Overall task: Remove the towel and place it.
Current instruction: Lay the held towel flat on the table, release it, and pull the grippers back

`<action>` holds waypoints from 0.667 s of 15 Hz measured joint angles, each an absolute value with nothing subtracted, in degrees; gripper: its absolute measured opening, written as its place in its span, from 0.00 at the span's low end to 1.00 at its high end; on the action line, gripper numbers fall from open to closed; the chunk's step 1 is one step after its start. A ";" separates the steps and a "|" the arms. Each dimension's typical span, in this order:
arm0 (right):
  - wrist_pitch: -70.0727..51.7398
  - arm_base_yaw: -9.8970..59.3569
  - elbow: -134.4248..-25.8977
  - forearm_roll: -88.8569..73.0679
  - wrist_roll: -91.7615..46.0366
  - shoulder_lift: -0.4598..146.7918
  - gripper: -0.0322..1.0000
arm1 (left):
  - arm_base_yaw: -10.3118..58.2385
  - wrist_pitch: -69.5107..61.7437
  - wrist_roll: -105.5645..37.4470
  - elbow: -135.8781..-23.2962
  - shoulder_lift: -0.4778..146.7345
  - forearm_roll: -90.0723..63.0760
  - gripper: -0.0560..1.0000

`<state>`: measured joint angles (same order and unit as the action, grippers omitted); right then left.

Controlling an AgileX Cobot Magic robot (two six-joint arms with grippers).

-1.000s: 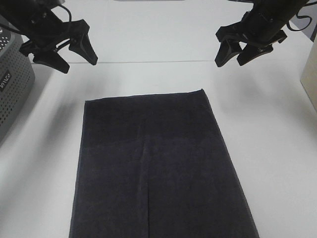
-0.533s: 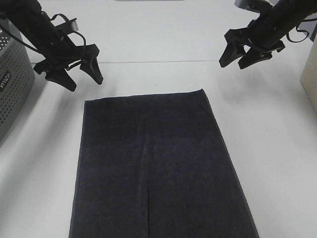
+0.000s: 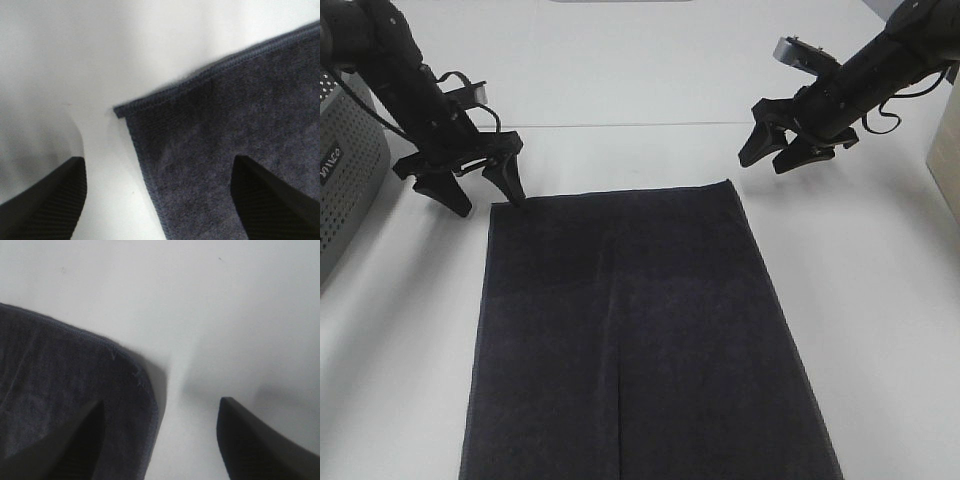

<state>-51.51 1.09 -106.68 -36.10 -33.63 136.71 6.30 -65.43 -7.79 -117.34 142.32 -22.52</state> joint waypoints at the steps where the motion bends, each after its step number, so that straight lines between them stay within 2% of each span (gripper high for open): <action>1: -51.51 1.09 -107.43 -36.38 -33.86 137.51 0.64 | 6.30 -65.03 -7.91 -117.34 142.61 -22.46 0.76; 10: -50.82 1.95 -108.12 -40.57 -43.32 140.95 0.63 | 6.30 -62.57 -12.20 -118.49 145.30 -31.28 0.76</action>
<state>-50.82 1.95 -108.12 -40.57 -43.32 140.95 6.30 -62.57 -12.20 -118.49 145.30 -31.28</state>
